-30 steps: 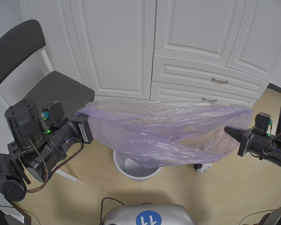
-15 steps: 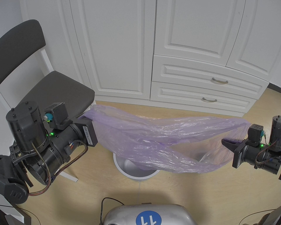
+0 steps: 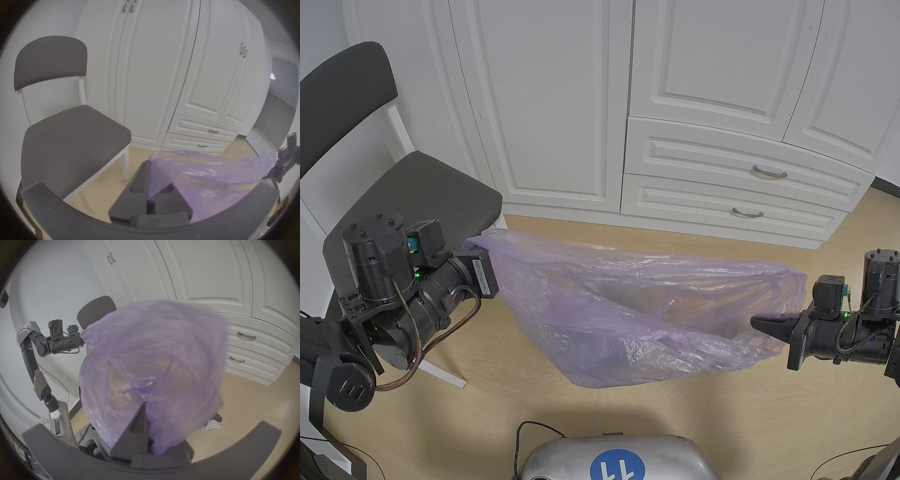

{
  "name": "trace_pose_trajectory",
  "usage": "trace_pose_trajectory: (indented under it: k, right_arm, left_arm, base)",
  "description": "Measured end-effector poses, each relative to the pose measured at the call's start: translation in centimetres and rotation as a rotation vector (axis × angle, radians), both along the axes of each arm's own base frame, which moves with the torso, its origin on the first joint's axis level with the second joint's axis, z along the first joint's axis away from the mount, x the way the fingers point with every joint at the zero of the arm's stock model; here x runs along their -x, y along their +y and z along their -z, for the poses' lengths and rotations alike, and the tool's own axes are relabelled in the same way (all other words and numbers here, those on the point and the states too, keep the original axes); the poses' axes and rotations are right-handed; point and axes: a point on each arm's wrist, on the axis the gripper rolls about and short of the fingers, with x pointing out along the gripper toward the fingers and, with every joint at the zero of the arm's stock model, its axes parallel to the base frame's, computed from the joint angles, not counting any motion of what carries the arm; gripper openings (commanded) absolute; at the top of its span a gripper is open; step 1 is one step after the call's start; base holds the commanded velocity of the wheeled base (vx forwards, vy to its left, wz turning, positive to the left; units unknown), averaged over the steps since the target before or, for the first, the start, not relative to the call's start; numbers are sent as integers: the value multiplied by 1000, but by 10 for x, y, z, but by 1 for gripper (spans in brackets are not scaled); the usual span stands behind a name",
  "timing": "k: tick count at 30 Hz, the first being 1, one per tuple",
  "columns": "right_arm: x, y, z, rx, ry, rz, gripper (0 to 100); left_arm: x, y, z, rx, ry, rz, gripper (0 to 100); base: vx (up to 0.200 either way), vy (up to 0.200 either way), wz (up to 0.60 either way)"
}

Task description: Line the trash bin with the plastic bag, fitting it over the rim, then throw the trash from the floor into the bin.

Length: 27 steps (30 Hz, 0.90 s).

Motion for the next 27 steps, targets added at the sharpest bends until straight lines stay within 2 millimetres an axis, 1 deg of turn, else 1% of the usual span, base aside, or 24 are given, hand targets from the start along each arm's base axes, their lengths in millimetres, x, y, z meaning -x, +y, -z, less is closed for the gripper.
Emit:
trace_pose_trajectory:
  k: [10, 14, 21, 24, 27]
  right_arm:
    - [-23, -2, 9, 0, 44, 34, 0]
    - [-31, 0, 11, -33, 51, 48, 0]
    - [-50, 7, 13, -156, 30, 78, 0]
    - [-57, 10, 19, -184, 32, 82, 0]
    - [-62, 13, 29, -183, 65, 82, 0]
  left_arm:
    - [-19, 10, 15, -24, 48, -50, 0]
    - [-25, 9, 21, -30, 69, -55, 0]
    - [-35, 5, 30, -19, 72, -56, 0]
    - [-39, 3, 34, -18, 74, -58, 0]
    - [-42, 2, 42, -28, 96, -56, 0]
  base:
    - [0, 0, 0]
    - [0, 0, 0]
    - [0, 0, 0]
    - [0, 0, 0]
    - [0, 0, 0]
